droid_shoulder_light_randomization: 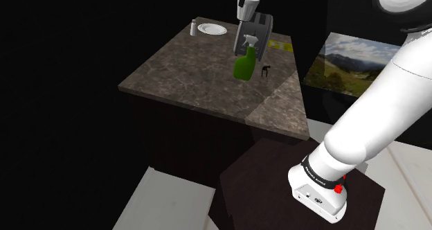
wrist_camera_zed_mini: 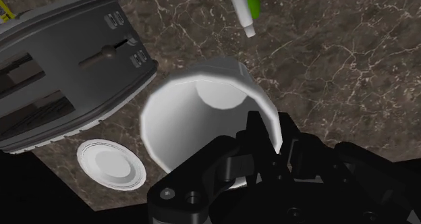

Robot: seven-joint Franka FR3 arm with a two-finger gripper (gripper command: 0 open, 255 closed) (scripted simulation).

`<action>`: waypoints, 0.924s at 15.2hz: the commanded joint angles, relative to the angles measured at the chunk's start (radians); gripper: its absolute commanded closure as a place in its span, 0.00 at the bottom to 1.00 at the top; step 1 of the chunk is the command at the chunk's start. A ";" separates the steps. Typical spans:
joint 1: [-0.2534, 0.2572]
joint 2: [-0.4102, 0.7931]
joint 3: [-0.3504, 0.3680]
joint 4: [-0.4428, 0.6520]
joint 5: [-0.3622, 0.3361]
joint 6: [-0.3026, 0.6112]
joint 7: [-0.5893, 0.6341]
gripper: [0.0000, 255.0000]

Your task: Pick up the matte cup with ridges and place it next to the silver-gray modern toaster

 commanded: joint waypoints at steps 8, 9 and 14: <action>-0.115 0.260 -0.068 0.355 0.058 -0.084 -0.186 1.00; -0.140 0.334 -0.076 0.466 0.072 -0.121 -0.216 1.00; -0.138 0.290 -0.075 0.329 0.068 -0.028 -0.213 1.00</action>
